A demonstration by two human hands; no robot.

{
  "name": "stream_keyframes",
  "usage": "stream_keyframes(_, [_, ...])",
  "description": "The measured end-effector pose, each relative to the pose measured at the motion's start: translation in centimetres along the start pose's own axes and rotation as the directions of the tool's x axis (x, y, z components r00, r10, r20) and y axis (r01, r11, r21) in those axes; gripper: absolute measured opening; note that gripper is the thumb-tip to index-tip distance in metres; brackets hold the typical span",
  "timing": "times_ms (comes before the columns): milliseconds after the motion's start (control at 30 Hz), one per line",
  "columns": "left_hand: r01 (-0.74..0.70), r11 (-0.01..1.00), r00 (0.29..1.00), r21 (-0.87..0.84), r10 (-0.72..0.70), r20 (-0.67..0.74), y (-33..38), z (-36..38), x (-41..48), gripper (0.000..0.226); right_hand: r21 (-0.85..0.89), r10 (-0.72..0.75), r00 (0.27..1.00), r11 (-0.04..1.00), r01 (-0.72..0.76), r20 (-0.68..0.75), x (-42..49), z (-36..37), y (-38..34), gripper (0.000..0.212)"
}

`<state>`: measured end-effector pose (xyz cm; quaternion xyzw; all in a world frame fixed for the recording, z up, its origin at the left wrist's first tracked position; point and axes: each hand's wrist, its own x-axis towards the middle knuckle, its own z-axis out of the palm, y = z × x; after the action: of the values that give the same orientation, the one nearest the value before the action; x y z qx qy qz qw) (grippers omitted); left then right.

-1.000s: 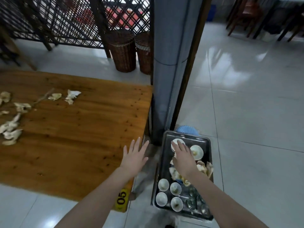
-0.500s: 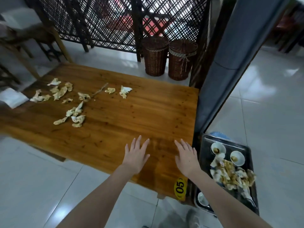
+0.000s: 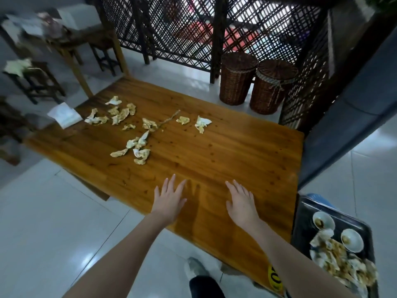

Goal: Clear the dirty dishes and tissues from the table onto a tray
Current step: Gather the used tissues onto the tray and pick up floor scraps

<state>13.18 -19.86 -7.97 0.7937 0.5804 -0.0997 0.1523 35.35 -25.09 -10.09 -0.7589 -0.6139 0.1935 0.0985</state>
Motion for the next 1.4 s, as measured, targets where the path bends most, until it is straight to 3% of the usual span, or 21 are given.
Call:
stream_keyframes(300, [0.018, 1.000, 0.999, -0.024, -0.019, -0.045, -6.2, -3.4, 8.5, 0.063, 0.022, -0.046, 0.998, 0.999, 0.047, -0.038, 10.5, 1.4, -5.6, 0.062])
stream_keyframes(633, [0.004, 0.998, 1.000, -0.062, -0.005, -0.002, -11.3, -8.7, 19.7, 0.061, 0.000, 0.015, 0.999, 1.000, -0.015, -0.041, 22.1, 0.5, -8.8, 0.062])
stream_keyframes(1100, [-0.088, 0.994, 0.996, 0.061, 0.088, 0.004, -16.2, -8.9, 30.7, 0.059, -0.045, 0.075, 0.995, 0.996, -0.077, -0.060, 32.7, 1.2, -10.4, 0.058])
stream_keyframes(1267, [-0.160, 0.986, 0.987, 0.041, 0.159, 0.020, -17.1, -9.0, 35.8, 0.059, -0.035, 0.154, 0.988, 0.987, -0.154, -0.014, 36.7, 2.1, -10.5, 0.060])
stream_keyframes(1400, [-0.189, 0.981, 0.981, 0.039, 0.188, 0.044, -17.3, -9.5, 40.0, 0.060, -0.025, 0.203, 0.977, 0.979, -0.202, 0.061, 40.4, 2.9, -10.3, 0.076])
